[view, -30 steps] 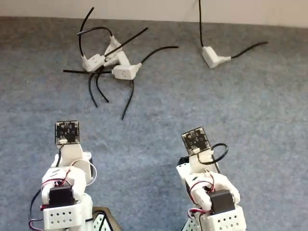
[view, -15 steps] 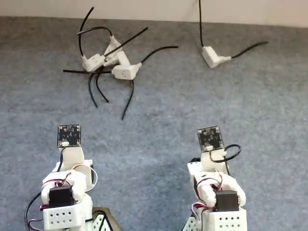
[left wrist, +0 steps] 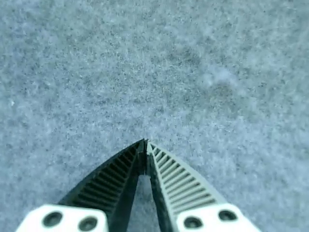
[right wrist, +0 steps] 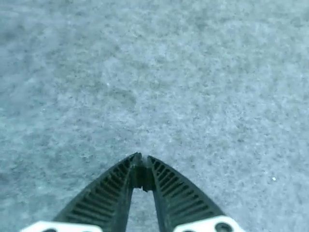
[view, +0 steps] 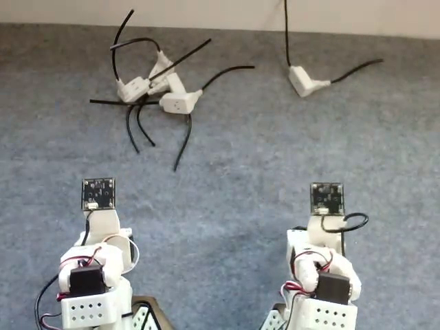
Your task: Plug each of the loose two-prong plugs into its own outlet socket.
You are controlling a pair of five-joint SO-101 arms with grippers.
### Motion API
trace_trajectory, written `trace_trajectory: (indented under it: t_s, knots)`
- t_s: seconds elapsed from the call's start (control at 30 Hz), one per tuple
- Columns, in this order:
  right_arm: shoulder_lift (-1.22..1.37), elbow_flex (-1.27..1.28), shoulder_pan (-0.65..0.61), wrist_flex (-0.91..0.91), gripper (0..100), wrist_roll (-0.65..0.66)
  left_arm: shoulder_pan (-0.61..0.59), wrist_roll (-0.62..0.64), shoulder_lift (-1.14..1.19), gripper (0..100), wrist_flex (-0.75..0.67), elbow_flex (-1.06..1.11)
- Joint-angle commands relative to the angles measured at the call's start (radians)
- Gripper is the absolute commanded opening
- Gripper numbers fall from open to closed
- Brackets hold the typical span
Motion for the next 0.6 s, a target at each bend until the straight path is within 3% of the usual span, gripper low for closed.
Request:
trace_trajectory:
  t_s: [0.0, 0.17, 0.57]
  knots:
    - [0.007, 0.131, 0.022, 0.004, 0.7, 0.012, -0.008, 0.008, -0.004, 1, 0.005, 0.016]
    - [0.007, 0.131, 0.107, 0.004, 0.7, 0.014, -0.008, 0.008, -0.004, 1, 0.005, 0.016]
    - [0.007, 0.131, 0.113, 0.004, 0.7, 0.014, -0.008, 0.008, -0.004, 1, 0.005, 0.016]
